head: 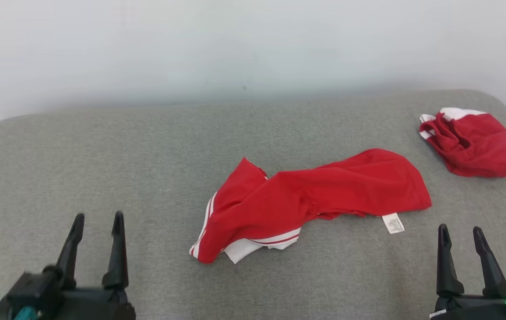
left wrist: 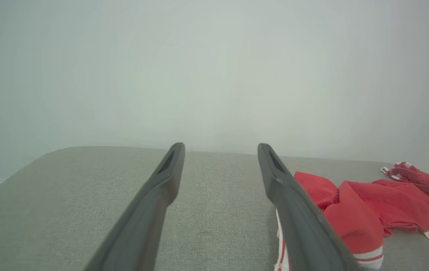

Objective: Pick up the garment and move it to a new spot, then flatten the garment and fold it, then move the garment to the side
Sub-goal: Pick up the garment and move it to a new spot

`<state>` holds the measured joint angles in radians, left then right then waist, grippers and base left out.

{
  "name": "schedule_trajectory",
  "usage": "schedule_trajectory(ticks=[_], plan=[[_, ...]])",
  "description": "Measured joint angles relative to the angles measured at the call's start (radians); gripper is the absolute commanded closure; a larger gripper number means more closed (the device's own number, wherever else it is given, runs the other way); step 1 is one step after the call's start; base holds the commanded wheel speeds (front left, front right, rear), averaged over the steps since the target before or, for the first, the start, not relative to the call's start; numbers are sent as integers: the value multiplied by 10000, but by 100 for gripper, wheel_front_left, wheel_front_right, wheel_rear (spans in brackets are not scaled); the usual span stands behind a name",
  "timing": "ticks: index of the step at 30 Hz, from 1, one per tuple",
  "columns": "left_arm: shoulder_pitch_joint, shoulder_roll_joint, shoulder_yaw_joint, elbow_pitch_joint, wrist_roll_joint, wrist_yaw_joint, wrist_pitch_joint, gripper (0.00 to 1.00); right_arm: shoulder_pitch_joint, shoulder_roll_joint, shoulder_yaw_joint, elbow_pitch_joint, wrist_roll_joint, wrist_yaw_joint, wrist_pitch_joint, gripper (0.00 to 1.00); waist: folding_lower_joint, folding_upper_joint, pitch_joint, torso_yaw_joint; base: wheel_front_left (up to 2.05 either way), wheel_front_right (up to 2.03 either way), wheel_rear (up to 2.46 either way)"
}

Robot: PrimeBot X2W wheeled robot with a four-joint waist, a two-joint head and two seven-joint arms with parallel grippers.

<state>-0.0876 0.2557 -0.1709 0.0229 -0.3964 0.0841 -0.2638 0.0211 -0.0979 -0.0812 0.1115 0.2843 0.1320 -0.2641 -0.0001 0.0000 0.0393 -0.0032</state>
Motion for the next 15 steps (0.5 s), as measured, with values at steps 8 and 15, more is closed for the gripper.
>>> schedule_trajectory(ticks=[8,15], plan=[[1225,-456,665,-502,648,-238,0,0,308,0,-15,-128,0,0,12,0,1,0,-279,409,0,0,0],[1591,-790,945,-464,1179,-591,0,0,490,13,-6,-249,0,0,86,0,1,0,-364,540,0,0,0]])
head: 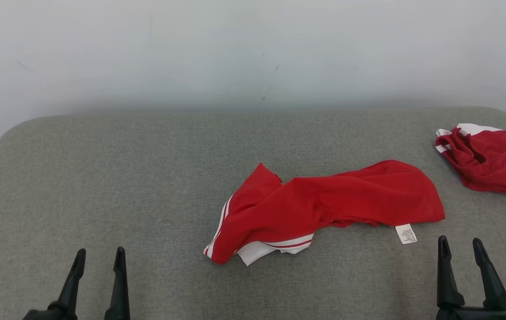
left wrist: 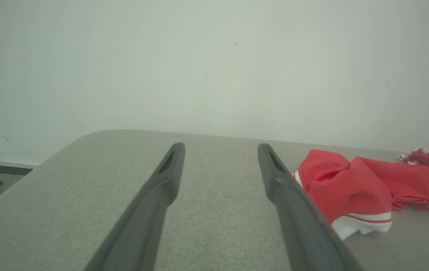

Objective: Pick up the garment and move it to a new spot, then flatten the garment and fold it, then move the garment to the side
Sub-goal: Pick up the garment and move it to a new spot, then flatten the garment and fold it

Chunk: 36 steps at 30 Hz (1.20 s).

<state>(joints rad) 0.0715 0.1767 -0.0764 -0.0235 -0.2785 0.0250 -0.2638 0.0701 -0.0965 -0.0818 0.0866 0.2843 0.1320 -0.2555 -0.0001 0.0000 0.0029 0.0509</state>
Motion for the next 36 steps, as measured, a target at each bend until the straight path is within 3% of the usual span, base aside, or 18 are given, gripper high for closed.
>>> schedule_trajectory(ticks=[22,26,36], plan=[[81,-616,635,288,869,-654,0,0,151,-6,-75,61,90,0,134,0,1,0,76,6,0,0,0],[-9,-706,652,299,936,-702,0,0,-138,-274,-151,188,92,-2,253,0,0,0,188,17,0,0,0],[-533,-966,571,428,1060,-874,0,0,-2247,-1898,159,1927,148,0,1066,0,2,1,795,244,0,0,0]])
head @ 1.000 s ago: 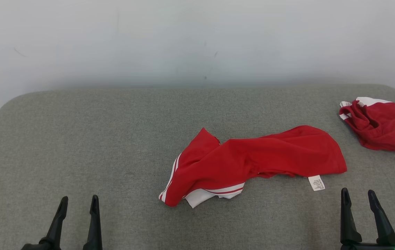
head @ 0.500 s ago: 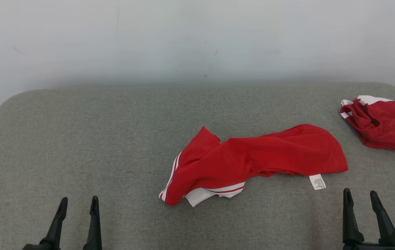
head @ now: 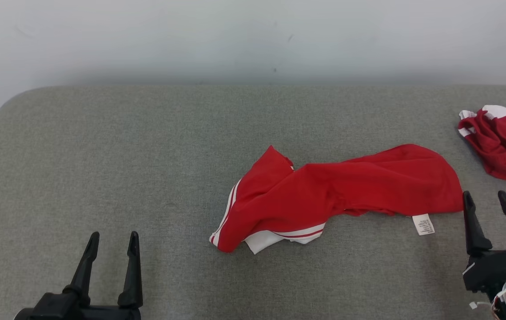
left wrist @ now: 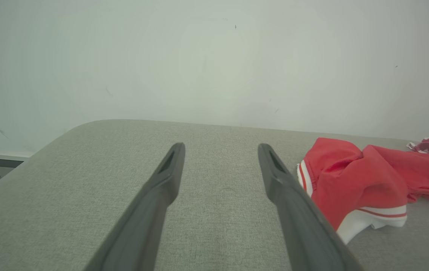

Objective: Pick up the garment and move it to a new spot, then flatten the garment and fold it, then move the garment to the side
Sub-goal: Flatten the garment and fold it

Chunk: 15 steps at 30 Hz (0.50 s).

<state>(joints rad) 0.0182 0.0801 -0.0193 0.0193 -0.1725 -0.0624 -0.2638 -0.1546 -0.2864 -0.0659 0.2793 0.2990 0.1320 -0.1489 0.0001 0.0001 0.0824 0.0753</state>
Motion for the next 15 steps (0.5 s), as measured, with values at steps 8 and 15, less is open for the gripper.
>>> schedule_trajectory(ticks=[8,15], plan=[[-500,-119,-73,102,56,-98,0,0,-1527,-846,318,2199,127,0,155,0,0,0,622,414,0,0,0],[-862,-190,-71,222,84,-190,0,0,-2486,-1187,449,4347,259,0,17,0,1,0,1185,834,0,0,0]])
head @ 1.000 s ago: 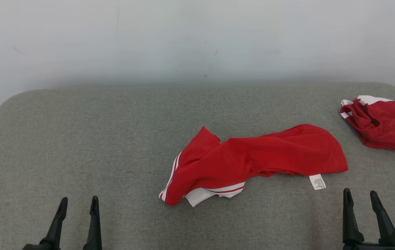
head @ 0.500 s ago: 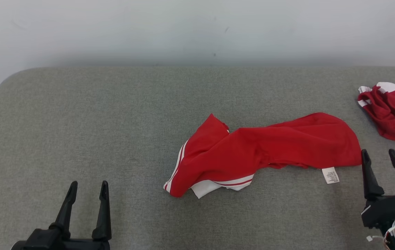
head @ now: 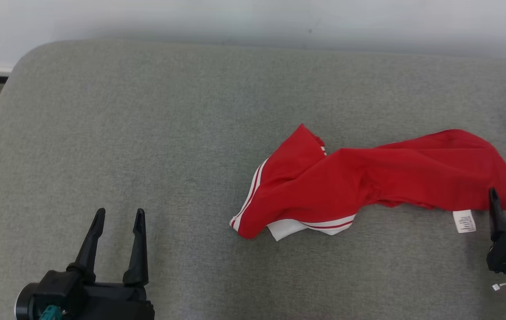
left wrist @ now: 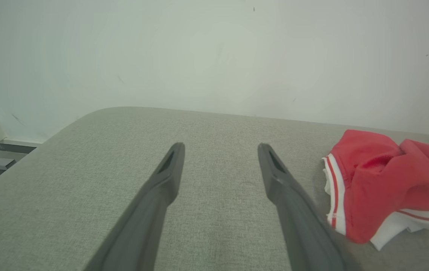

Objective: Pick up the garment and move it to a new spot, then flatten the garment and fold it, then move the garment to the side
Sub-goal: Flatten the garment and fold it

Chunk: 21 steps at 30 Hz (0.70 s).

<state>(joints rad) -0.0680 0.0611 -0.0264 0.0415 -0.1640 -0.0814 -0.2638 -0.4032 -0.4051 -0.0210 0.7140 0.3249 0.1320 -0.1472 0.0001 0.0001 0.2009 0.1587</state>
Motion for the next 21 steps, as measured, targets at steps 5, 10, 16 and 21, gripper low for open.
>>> schedule_trajectory(ticks=[5,10,16,21], plan=[[-132,-35,-31,75,15,-73,0,0,-494,-42,69,1388,284,0,4,0,0,0,261,283,0,0,0],[-243,-75,36,167,33,-79,0,0,-931,-2,650,2017,681,0,-309,100,1,0,362,398,0,0,0],[-56,-86,182,297,46,-79,0,0,-922,81,1369,1910,1166,0,-834,100,0,0,29,221,0,0,0],[292,-88,259,401,46,-82,0,0,-640,36,2105,1014,1409,0,-1045,100,-2,0,-416,-150,0,0,0]])
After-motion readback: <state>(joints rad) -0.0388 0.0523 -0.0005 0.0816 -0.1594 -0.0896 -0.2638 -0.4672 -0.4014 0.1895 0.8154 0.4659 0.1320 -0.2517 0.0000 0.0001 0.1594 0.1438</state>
